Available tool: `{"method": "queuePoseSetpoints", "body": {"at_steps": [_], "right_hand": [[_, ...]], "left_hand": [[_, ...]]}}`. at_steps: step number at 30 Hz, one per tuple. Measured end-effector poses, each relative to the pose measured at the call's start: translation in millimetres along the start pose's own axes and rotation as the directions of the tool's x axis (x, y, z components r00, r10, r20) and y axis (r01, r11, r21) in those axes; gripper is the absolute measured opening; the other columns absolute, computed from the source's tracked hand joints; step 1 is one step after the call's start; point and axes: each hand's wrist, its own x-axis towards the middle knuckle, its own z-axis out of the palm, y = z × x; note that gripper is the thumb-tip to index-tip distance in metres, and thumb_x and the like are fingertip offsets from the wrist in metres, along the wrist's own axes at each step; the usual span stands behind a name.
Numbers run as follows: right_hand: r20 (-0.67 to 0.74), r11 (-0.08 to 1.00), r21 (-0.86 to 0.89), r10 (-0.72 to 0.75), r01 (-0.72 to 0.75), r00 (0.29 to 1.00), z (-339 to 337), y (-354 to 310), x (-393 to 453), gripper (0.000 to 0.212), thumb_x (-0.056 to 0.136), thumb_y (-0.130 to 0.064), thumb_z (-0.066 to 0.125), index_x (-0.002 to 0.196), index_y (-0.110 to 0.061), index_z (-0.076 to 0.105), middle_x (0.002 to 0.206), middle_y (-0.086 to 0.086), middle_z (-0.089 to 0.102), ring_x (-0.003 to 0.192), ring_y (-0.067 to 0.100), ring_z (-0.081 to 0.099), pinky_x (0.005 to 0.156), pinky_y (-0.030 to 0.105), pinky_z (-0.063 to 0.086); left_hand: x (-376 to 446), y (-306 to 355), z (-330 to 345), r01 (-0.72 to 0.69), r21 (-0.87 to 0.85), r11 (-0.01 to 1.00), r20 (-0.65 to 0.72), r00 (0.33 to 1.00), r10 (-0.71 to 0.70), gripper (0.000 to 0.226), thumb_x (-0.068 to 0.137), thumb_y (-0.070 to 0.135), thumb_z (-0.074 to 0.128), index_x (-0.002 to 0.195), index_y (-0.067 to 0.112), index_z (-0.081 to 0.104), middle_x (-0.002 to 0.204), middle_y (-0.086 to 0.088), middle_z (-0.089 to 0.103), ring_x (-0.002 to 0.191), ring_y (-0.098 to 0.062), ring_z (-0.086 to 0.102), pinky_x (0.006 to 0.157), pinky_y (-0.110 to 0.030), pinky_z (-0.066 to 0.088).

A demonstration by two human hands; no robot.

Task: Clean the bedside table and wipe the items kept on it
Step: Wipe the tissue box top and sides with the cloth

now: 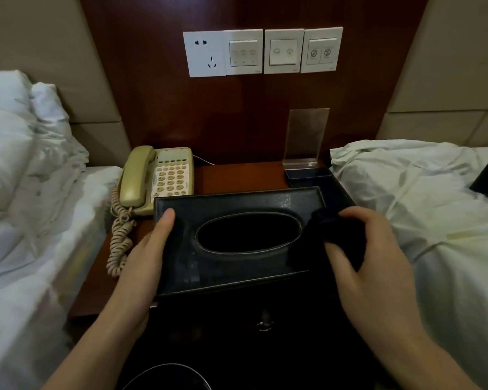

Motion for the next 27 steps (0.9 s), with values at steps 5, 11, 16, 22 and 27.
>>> {"method": "queuePoseSetpoints", "body": {"at_steps": [5,11,16,22,27], "right_hand": [[0.248,0.945,-0.128,-0.263,0.301,0.932,34,-37,-22,0.047,0.079,-0.025,0.065,0.122,-0.033,0.050,0.125,-0.012,0.049,0.107,0.008,0.054,0.071,0.019,0.053],[0.126,0.968,-0.225,-0.081,0.108,0.989,13,9,-7,0.043,0.079,-0.012,0.069,0.117,-0.027,0.055,0.122,-0.007,0.049,0.105,0.018,0.056,0.070,0.029,0.048],[0.030,0.972,-0.231,0.048,-0.039,0.998,9,11,-2,0.029,0.085,-0.012,0.064,0.110,-0.023,0.056,0.110,-0.009,0.047,0.099,0.020,0.058,0.076,0.027,0.037],[0.278,0.962,-0.103,-0.214,0.251,0.936,35,-43,-26,0.044,0.078,-0.021,0.066,0.113,-0.034,0.043,0.117,-0.013,0.042,0.098,0.007,0.052,0.064,0.016,0.047],[0.147,0.976,-0.200,-0.051,0.081,0.988,8,-4,-14,0.039,0.077,-0.016,0.068,0.109,-0.029,0.050,0.118,-0.009,0.042,0.096,0.016,0.055,0.064,0.026,0.040]], "left_hand": [[-4,5,-2,0.049,-0.057,0.997,0.034,0.998,-0.047,0.028,0.092,0.053,0.062,0.101,0.030,0.073,0.091,0.000,0.082,0.075,-0.018,0.079,0.082,-0.041,0.057],[-5,6,-3,-0.034,-0.013,0.999,0.027,0.999,0.034,0.030,0.095,0.041,0.061,0.072,0.047,0.080,0.090,0.003,0.081,0.076,-0.014,0.078,0.082,-0.038,0.055],[-7,3,-2,-0.076,-0.023,0.997,-0.017,0.997,0.075,0.022,0.091,0.045,0.066,0.090,0.027,0.079,0.095,-0.002,0.081,0.085,-0.020,0.079,0.085,-0.038,0.056],[-11,5,-2,-0.090,-0.027,0.996,-0.023,0.996,0.090,0.043,0.075,0.055,0.069,0.103,0.024,0.076,0.099,-0.003,0.081,0.090,-0.022,0.079,0.086,-0.038,0.056],[-14,8,-3,-0.117,-0.001,0.993,-0.010,0.993,0.117,0.049,0.074,0.056,0.066,0.105,0.019,0.076,0.095,-0.003,0.081,0.087,-0.020,0.079,0.078,-0.035,0.056]]}}
